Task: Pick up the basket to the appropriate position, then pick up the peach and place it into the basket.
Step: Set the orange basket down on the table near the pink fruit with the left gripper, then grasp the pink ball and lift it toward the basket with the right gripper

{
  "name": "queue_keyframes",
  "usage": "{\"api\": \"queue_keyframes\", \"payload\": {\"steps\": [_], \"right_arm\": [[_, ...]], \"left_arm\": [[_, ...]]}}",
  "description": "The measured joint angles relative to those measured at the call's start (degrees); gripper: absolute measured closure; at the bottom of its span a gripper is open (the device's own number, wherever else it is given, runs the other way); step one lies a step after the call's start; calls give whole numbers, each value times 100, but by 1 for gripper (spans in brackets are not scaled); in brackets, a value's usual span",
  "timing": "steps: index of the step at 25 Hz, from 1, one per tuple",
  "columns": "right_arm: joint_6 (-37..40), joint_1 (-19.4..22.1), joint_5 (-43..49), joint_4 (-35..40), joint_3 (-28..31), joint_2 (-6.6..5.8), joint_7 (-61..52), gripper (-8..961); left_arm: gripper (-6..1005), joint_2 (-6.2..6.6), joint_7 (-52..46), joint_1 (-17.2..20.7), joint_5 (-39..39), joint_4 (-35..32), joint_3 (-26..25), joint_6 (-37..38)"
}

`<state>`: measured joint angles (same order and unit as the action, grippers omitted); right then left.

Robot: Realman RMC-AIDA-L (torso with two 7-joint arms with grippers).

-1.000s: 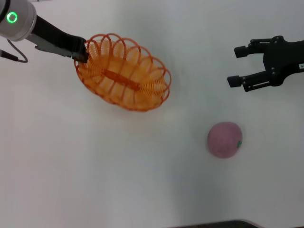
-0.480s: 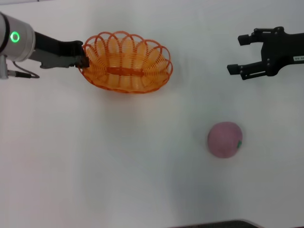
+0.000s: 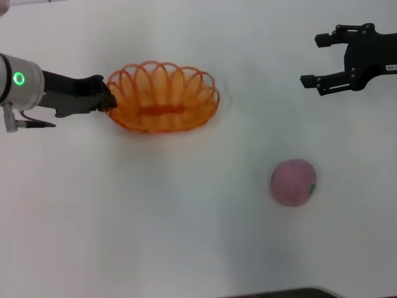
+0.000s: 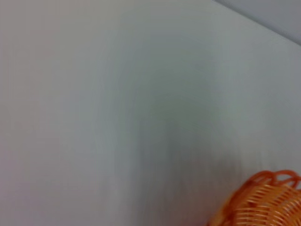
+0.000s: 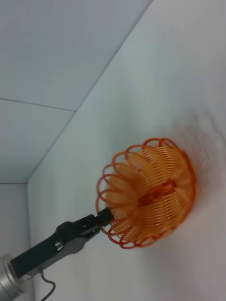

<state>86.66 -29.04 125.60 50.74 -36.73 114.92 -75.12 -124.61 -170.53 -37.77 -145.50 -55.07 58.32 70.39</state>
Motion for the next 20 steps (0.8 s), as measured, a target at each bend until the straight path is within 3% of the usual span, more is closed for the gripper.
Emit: {"api": "queue_keyframes", "payload": {"steps": [2, 5, 10, 12, 20], "right_arm": [[-1, -7, 0, 0, 0, -9, 10, 65], [-1, -18, 0, 34, 0, -3, 13, 67], [-1, 0, -7, 227, 27, 122, 7, 69], [-70, -5, -15, 293, 43, 196, -77, 70], [-480, -55, -445, 210, 64, 254, -473, 74]], "left_arm": [[929, 7, 0, 22, 11, 1, 8, -6], [843, 26, 10, 102, 38, -74, 19, 23], [700, 48, 149, 273, 166, -237, -9, 67], [604, 59, 329, 399, 395, -360, -39, 67], [286, 81, 1954, 916, 1679, -915, -560, 230]]}}
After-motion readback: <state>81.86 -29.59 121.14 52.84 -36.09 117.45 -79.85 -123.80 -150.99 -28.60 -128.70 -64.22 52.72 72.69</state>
